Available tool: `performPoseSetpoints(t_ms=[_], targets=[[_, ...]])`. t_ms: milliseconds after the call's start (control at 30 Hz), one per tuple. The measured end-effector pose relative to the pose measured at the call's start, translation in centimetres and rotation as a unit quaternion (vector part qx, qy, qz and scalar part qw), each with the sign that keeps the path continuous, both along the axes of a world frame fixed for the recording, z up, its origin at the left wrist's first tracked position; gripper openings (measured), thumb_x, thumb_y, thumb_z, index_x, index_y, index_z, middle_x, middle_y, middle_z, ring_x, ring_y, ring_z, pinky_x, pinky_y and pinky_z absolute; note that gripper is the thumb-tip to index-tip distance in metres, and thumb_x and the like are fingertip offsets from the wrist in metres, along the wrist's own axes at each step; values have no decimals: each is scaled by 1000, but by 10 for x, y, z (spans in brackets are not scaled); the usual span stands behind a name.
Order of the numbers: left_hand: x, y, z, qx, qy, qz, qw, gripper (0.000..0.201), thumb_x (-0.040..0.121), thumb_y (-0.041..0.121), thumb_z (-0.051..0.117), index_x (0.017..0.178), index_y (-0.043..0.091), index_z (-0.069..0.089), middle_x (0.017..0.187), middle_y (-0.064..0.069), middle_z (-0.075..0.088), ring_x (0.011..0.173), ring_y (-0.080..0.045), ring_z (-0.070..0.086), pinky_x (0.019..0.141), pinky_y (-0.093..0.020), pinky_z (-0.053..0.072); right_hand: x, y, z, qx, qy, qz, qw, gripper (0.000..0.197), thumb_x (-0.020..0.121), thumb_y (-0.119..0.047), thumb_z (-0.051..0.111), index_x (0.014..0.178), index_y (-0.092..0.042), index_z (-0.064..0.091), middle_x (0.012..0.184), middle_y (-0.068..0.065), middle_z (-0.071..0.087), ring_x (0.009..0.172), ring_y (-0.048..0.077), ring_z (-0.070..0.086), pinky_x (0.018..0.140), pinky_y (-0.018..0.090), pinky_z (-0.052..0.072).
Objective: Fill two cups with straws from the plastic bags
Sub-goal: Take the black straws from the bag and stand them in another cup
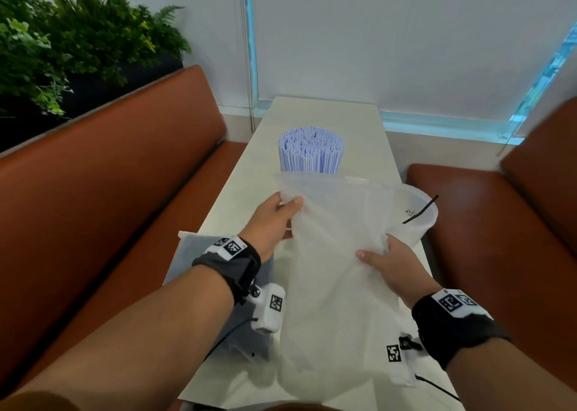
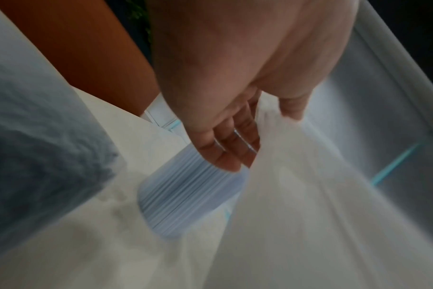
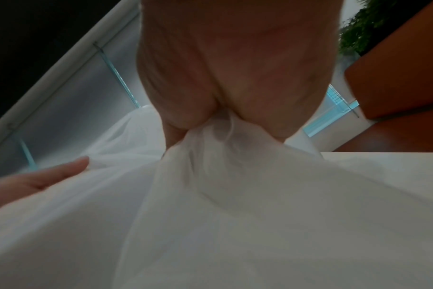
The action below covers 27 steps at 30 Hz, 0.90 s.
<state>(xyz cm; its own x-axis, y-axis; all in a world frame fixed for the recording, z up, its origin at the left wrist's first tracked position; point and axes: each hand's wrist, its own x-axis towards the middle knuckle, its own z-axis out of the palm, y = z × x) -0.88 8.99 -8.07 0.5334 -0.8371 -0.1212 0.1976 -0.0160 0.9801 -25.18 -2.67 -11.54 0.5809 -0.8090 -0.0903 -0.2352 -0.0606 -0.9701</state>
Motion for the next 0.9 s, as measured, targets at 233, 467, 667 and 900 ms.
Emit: performPoseSetpoints(t_ms=[233,467,667,900], targets=[[34,9,29,-14,34,111,993,39,90,58,63,108,24,62,93,0,74,81,-18,73,67,-34,57,-7,8,-6,41,-9,-13,999,40,75,-45,83,104,-20,71,95,3,78,90,27,75,78,45,60],[-16,35,-24,19,18,-77,997,75,52,100,51,113,58,62,114,2,75,91,-14,74,69,-29,58,8,12,10,37,-65,-80,994,41,86,-47,76,105,-12,67,96,8,76,92,30,73,87,57,58],[-14,46,-29,47,-145,14,988,20,89,47,66,80,29,70,80,7,74,72,-14,68,64,-27,53,5,10,22,41,-100,-61,992,51,73,-63,79,104,-23,70,99,6,76,91,29,73,85,51,59],[-14,45,-16,73,-108,11,991,23,100,36,59,94,15,65,81,-1,68,71,-16,62,67,-36,51,-6,10,32,80,-136,-44,987,43,89,-41,73,125,-18,62,118,11,72,109,35,69,96,61,52]])
